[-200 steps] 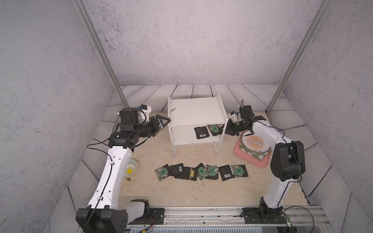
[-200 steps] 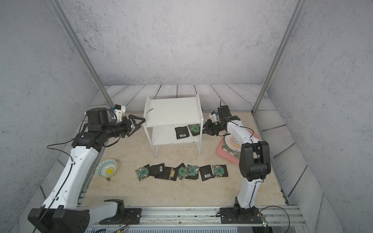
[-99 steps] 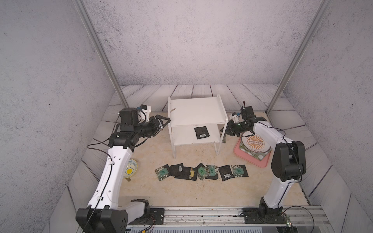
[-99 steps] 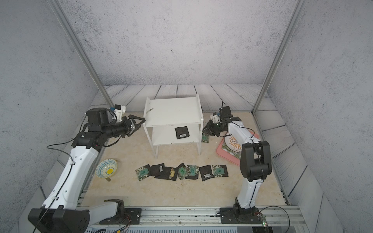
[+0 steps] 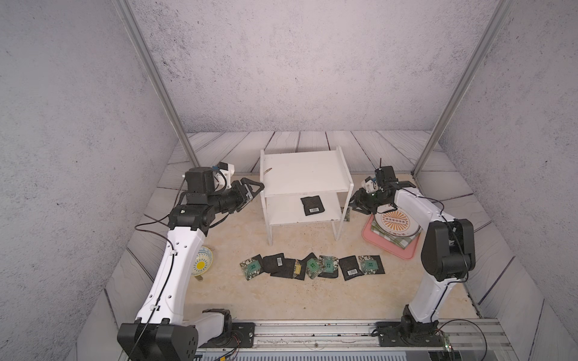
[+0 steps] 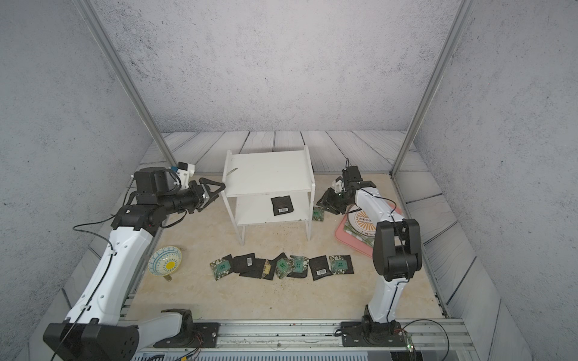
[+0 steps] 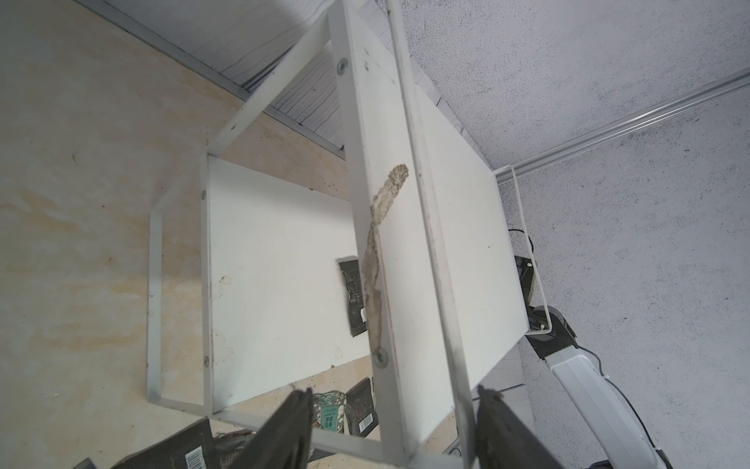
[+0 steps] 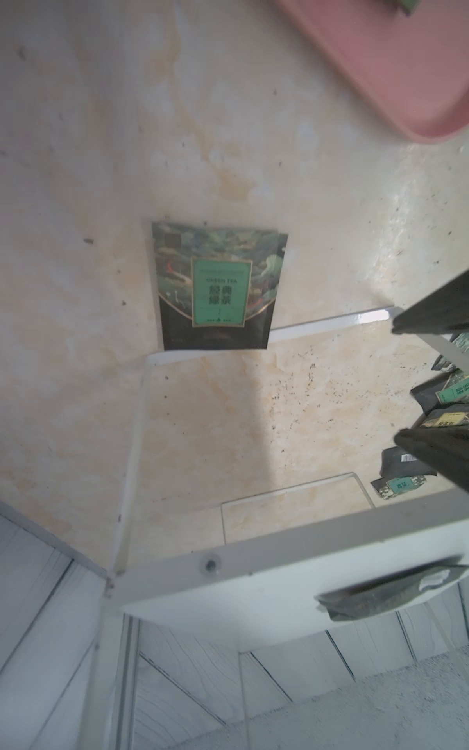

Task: Remove the tea bags from the shelf
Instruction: Move the tea bag to the center of the board.

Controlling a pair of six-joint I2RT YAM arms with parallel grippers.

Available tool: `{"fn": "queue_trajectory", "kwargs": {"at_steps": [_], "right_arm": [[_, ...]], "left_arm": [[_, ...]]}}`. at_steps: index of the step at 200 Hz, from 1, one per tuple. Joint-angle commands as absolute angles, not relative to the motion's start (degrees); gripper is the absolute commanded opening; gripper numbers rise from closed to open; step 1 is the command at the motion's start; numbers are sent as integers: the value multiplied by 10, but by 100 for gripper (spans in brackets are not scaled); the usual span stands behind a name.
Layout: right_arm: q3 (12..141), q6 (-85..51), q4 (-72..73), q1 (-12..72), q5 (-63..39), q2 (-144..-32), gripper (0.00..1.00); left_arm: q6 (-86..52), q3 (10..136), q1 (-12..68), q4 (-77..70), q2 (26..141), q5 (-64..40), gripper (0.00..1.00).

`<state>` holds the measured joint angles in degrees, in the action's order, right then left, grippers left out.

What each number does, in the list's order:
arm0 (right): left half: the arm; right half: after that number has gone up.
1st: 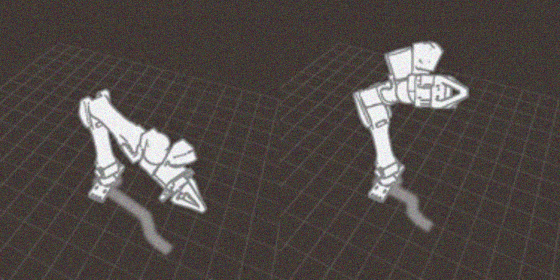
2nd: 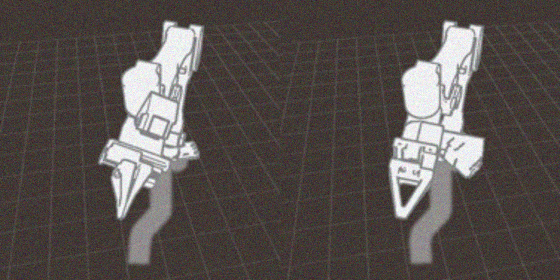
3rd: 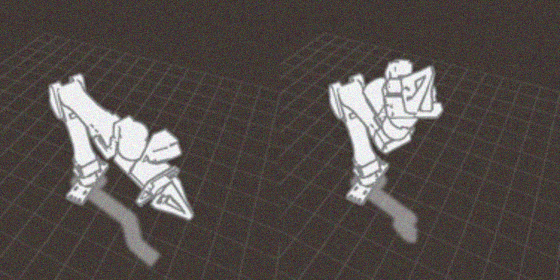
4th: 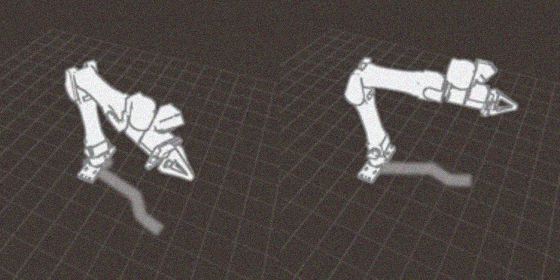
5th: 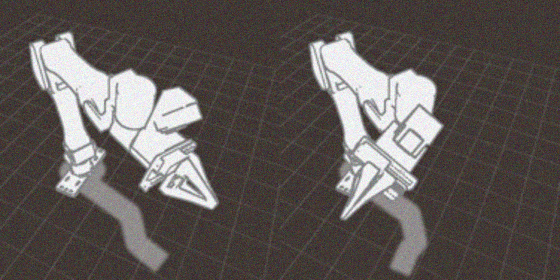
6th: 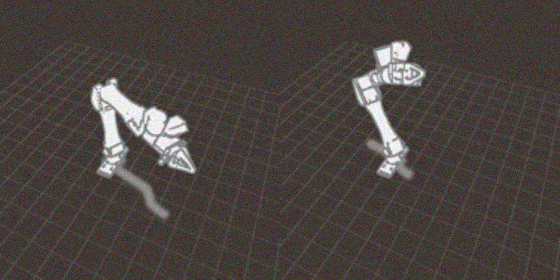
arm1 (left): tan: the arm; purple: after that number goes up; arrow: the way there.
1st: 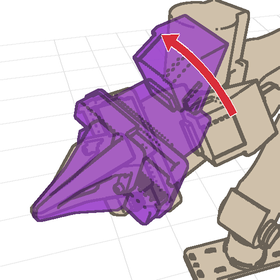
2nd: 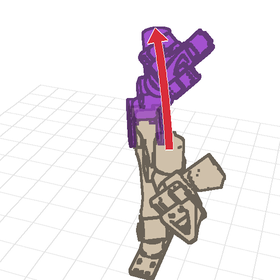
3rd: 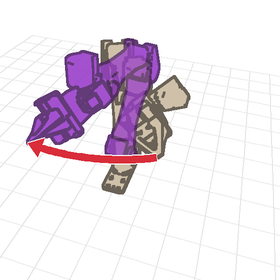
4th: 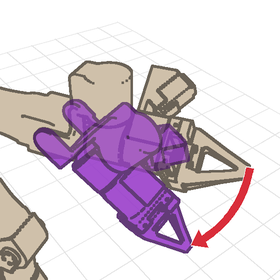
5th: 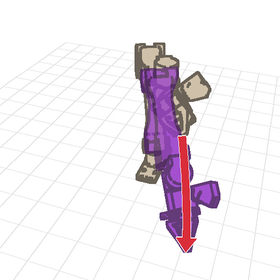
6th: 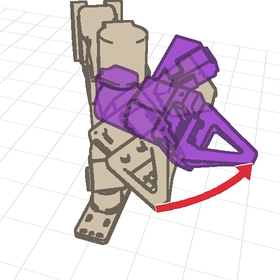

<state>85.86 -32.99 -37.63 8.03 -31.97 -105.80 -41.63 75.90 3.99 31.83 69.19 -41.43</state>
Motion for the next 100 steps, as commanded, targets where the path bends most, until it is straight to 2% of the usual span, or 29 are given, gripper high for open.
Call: {"fn": "queue_trajectory", "kwargs": {"at_steps": [1, 100], "right_arm": [[889, -334, -416, 78, -272, -1095, 42], [993, -326, -469, 92, -198, -1231, 44]], "left_arm": [[-407, 739, 43, 359, 695, -396, 66], [-405, 729, 42, 358, 693, -402, 66]]}}
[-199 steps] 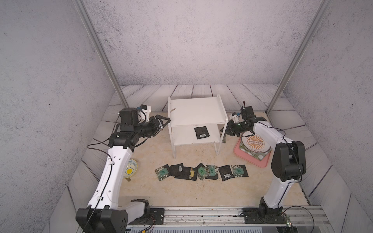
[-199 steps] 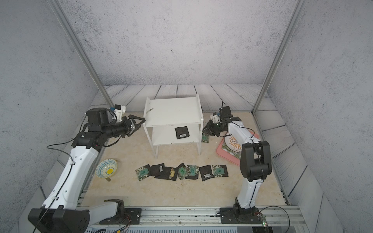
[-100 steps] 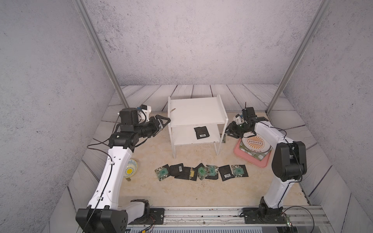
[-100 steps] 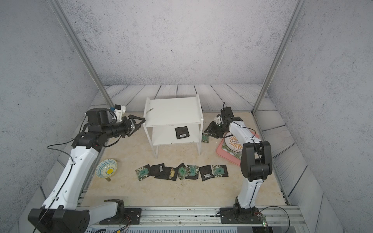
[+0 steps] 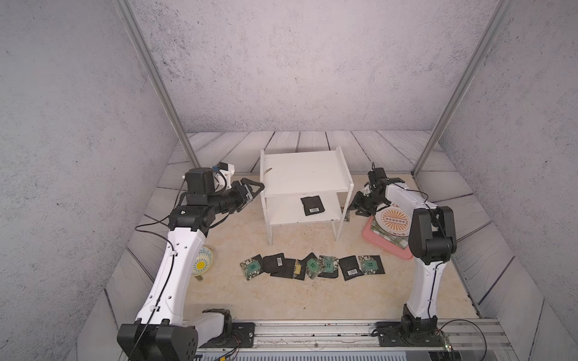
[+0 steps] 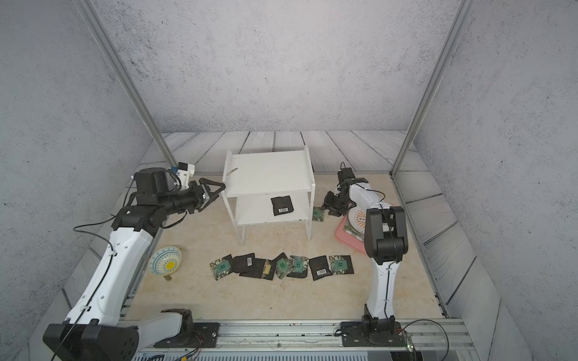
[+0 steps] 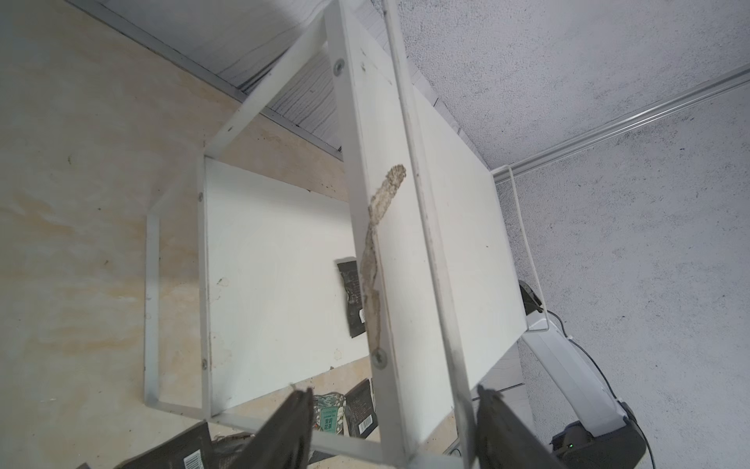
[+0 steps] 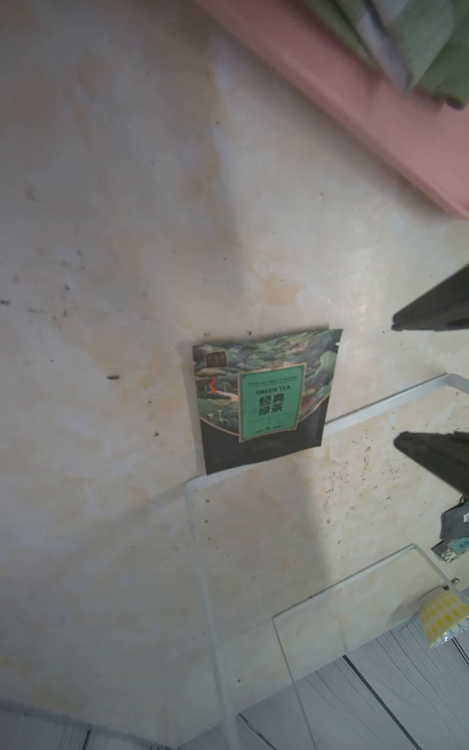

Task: Remove the tea bags from the shelf
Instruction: Move the tea bag to the center of the board.

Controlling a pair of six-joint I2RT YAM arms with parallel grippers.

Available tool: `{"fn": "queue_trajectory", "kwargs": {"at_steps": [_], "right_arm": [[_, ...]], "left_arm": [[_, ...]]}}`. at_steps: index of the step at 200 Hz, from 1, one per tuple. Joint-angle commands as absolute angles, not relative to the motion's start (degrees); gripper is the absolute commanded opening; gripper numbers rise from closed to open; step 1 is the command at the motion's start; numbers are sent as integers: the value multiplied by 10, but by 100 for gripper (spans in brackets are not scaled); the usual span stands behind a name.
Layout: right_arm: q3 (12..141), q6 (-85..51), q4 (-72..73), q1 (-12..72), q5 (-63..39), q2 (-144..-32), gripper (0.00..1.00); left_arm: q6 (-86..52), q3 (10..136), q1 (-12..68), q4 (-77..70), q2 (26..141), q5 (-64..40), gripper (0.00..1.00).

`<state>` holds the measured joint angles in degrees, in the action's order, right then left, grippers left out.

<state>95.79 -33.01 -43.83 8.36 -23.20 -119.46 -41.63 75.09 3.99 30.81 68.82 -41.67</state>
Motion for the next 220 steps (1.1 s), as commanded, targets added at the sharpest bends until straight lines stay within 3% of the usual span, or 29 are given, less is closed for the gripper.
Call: {"fn": "queue_trajectory", "kwargs": {"at_steps": [1, 51, 106, 137, 220], "right_arm": [[995, -326, -470, 92, -196, -1233, 44], [1085, -316, -519, 117, -146, -1300, 43], [1109, -340, -478, 125, -213, -1335, 32], [1123, -354, -468, 125, -244, -1359, 31], [1072, -343, -484, 126, -205, -1337, 33]], "left_arm": [[-405, 729, 43, 359, 693, -402, 66], [-405, 727, 43, 356, 697, -404, 66], [-403, 721, 41, 356, 697, -407, 66], [-405, 717, 42, 352, 697, -410, 66], [-404, 709, 41, 350, 694, -410, 65]]}}
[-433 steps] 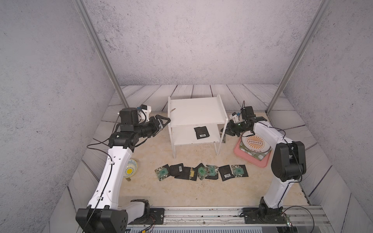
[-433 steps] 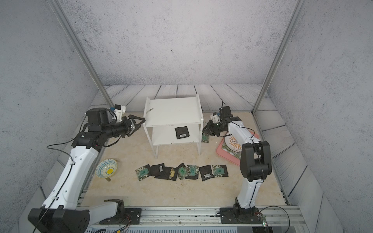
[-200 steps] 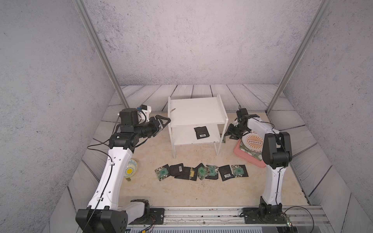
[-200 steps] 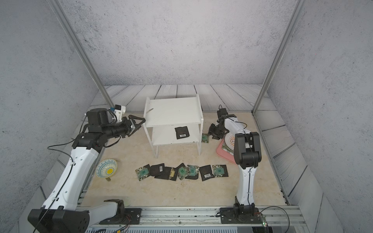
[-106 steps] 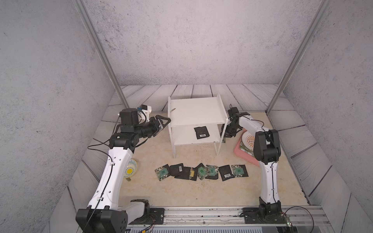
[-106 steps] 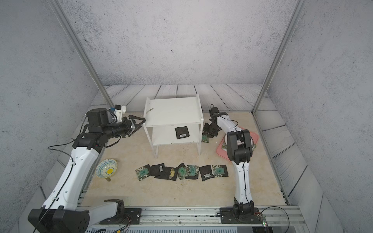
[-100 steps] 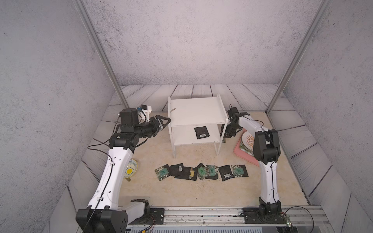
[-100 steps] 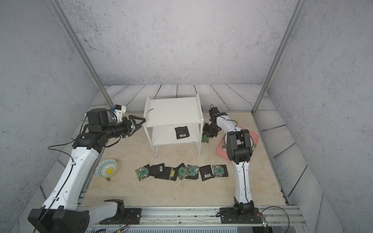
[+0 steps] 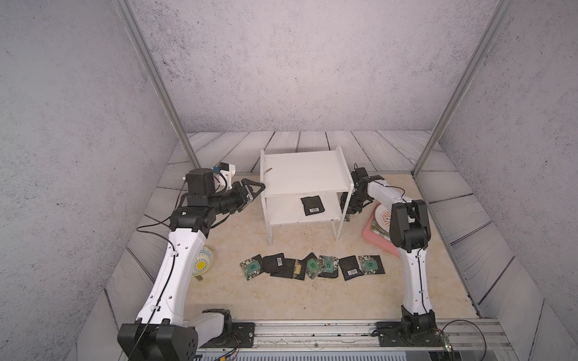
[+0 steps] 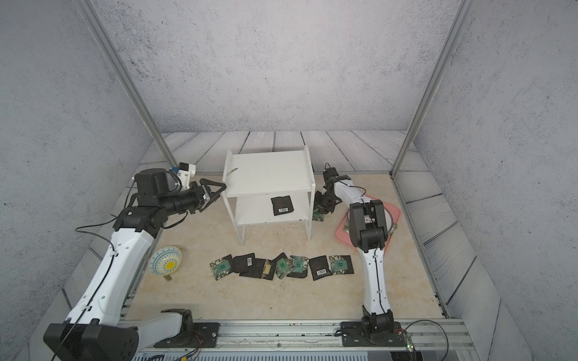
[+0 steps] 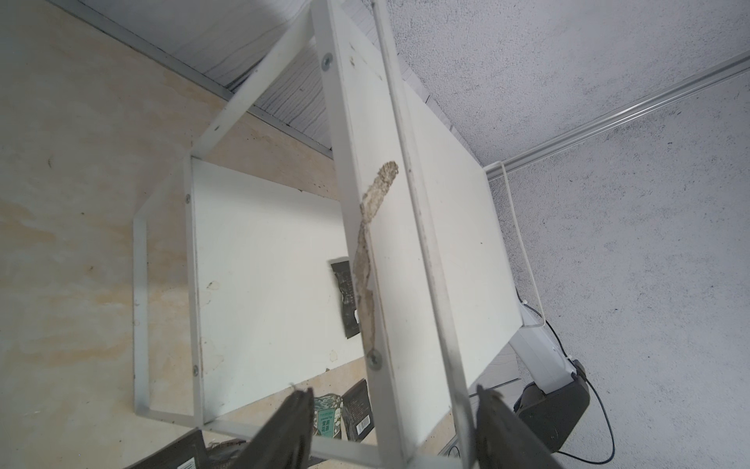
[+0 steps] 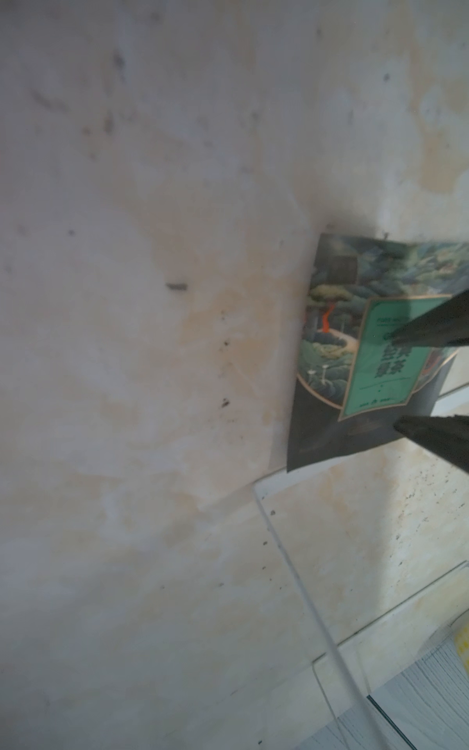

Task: Remove the tea bags from the shelf
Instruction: Move the tea bag to the center of the board.

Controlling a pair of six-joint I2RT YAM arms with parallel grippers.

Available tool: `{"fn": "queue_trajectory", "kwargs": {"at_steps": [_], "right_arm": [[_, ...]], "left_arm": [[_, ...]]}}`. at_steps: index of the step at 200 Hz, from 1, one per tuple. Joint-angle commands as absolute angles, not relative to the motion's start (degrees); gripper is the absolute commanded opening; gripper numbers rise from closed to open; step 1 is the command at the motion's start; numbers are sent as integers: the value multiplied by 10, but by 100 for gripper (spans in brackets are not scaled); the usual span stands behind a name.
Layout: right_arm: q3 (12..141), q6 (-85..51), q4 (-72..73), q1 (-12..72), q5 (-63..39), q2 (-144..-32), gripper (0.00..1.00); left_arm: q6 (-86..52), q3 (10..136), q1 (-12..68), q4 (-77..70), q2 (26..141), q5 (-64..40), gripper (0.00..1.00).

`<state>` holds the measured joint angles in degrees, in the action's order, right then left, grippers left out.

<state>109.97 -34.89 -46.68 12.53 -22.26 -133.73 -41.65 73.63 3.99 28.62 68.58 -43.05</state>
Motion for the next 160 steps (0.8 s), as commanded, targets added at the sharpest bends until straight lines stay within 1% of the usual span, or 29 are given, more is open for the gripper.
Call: {"fn": "queue_trajectory", "kwargs": {"at_steps": [1, 85, 160], "right_arm": [[1070, -343, -484, 126, -204, -1336, 33], [951, -334, -469, 127, -184, -1254, 33], [768, -335, -415, 126, -196, -1134, 33]], "left_arm": [[-404, 709, 41, 350, 694, -410, 66], [-403, 707, 41, 349, 696, -410, 65], [-400, 708, 40, 350, 696, -408, 65]]}}
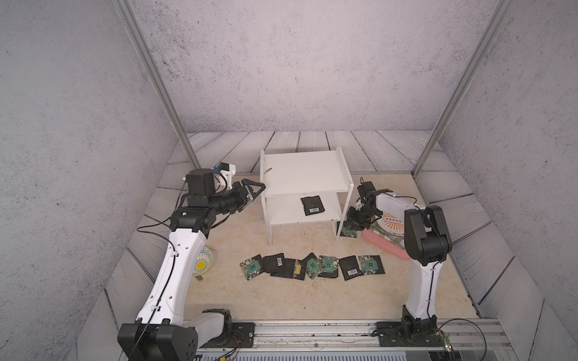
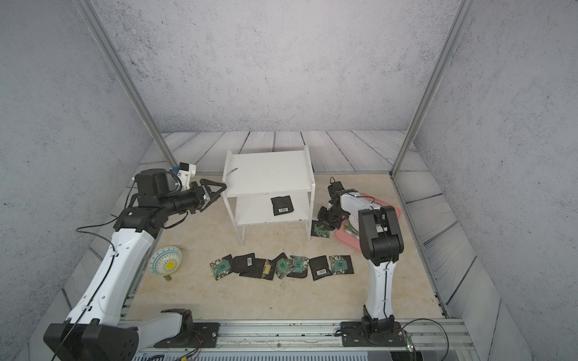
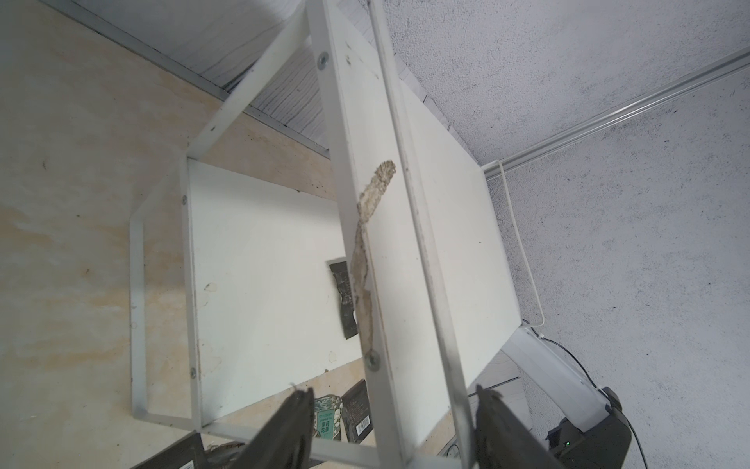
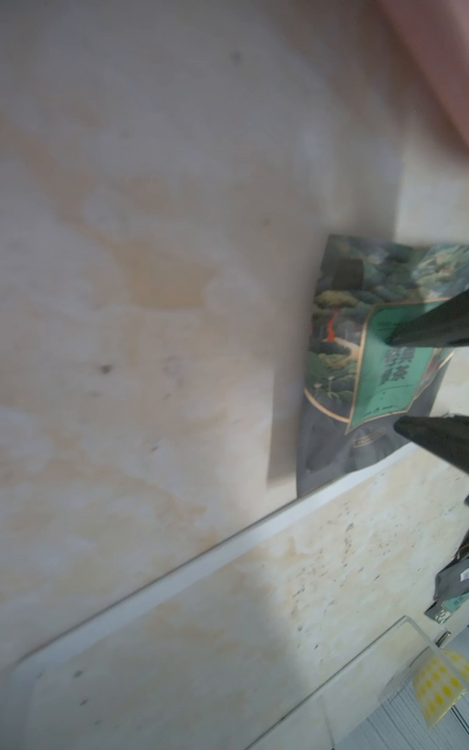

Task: Remove the tea bags from the shelf
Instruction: Move the tea bag to the center of the board.

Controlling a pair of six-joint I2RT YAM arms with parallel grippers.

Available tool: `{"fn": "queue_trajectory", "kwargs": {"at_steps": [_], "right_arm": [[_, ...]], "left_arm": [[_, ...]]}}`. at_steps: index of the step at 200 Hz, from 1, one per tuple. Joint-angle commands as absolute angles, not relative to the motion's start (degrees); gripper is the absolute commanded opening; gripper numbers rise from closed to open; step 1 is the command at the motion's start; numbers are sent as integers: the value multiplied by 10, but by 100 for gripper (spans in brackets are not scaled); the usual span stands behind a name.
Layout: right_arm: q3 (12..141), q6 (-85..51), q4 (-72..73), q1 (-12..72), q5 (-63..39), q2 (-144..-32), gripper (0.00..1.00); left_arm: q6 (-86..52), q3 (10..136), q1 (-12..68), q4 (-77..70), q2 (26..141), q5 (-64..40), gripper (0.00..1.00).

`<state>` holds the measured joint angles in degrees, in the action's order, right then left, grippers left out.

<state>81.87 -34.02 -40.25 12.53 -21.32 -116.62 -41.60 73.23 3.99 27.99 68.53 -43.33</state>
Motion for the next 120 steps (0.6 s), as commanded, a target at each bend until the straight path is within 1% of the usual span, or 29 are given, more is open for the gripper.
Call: {"fn": "queue_trajectory", "kwargs": {"at_steps": [1, 51, 91, 120], "right_arm": [[766, -335, -415, 126, -196, -1133, 33], [700, -335, -412, 126, -198, -1042, 34], [757, -319, -451, 126, -193, -1003, 37], [780, -313, -461, 126, -202, -980, 41]], "left_arm": [[-400, 708, 40, 350, 696, -409, 65], [-399, 707, 40, 351, 698, -404, 65], [-400, 718, 40, 354, 700, -404, 65], [-394, 730, 40, 363, 700, -404, 66]]}}
